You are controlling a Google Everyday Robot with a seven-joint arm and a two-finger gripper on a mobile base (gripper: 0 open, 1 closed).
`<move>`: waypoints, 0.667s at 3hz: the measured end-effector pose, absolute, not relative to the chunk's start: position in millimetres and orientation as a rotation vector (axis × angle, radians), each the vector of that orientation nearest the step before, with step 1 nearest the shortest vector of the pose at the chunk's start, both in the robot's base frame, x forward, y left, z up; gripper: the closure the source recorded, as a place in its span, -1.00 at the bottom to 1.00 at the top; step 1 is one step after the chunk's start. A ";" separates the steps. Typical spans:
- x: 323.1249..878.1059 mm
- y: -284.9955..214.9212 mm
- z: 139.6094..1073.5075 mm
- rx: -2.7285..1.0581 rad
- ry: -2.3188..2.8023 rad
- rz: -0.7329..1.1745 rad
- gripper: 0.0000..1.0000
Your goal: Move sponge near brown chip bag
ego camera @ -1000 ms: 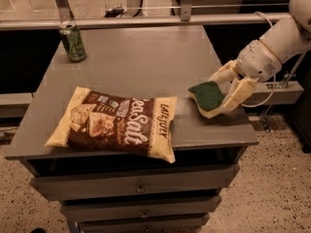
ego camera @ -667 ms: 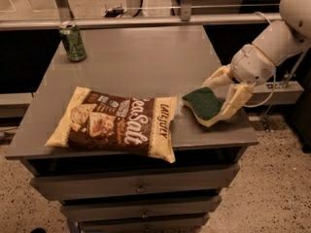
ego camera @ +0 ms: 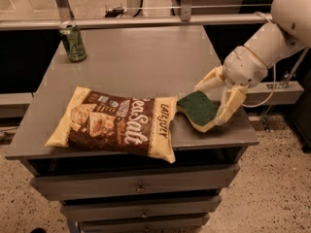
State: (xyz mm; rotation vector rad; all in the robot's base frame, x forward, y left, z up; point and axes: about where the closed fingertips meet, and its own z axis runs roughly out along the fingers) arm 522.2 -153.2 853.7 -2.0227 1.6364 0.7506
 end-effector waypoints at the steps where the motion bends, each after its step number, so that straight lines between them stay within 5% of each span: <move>1: 523.5 -149.6 857.9 -1.992 1.640 0.745 -1.00; 2: 524.2 -150.4 859.3 -1.958 1.661 0.744 -1.00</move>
Offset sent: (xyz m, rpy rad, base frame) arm -0.0112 -0.0057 0.0094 0.0199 0.0336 -0.0617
